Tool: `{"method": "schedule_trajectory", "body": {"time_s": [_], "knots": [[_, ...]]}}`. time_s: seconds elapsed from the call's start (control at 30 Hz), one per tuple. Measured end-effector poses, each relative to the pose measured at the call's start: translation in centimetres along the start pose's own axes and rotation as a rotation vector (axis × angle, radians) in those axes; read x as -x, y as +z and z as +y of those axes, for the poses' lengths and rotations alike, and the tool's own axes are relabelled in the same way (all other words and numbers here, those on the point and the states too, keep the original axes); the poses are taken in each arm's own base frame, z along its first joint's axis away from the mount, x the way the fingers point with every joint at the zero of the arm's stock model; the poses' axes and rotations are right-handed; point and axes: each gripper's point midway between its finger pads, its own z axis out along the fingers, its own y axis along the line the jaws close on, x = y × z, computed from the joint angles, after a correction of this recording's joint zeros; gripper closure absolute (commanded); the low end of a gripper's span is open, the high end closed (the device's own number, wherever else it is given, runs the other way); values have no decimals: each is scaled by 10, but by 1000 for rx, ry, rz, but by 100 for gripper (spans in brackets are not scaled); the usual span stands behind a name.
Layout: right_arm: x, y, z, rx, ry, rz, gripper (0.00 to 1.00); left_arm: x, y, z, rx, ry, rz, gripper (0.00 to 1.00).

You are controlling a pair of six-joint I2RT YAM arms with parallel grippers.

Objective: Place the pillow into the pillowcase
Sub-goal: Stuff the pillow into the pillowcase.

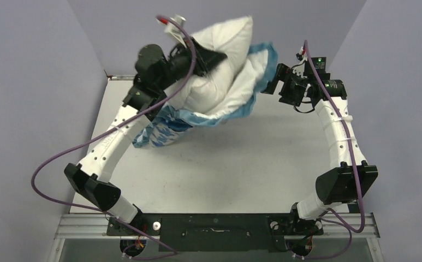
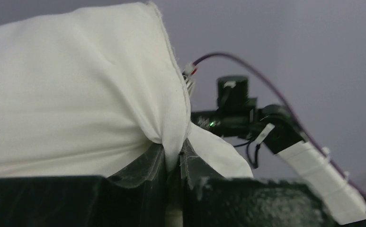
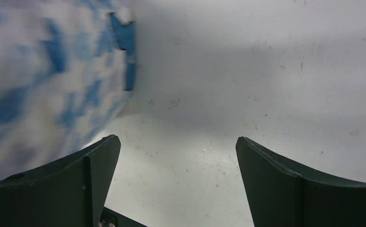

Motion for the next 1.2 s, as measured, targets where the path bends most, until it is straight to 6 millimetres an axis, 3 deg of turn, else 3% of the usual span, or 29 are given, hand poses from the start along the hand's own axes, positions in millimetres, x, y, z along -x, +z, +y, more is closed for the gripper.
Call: {"method": "schedule_trajectory", "body": {"time_s": [0.13,0.2,0.27,0.33,0.47,0.6,0.73,0.9,1.03,1.2], "knots": [[-12,-2,-11,-27,19,23,10,-128,-2,79,144,-123,211,100],[-15,-2,-13,-36,20,28,10,-180,-10,92,151,-196,288,100],[-18,-3,-18,-60,22,37,10,-216,-19,95,145,-261,323,100],[-20,-4,-23,-84,24,42,10,-232,-26,103,154,-312,313,100],[-16,-7,-30,-120,13,26,10,-241,-35,133,248,-361,270,100],[-18,-7,-31,-117,9,18,5,-224,-34,161,332,-365,179,100],[-55,5,-41,-89,49,92,7,-209,-30,178,352,-405,109,100],[-125,51,-48,-39,158,283,15,-198,-22,185,348,-445,81,100],[-157,97,-16,58,181,371,27,-181,-20,186,334,-466,50,100],[-178,150,20,173,219,408,39,-163,-20,188,314,-507,4,100]]}}
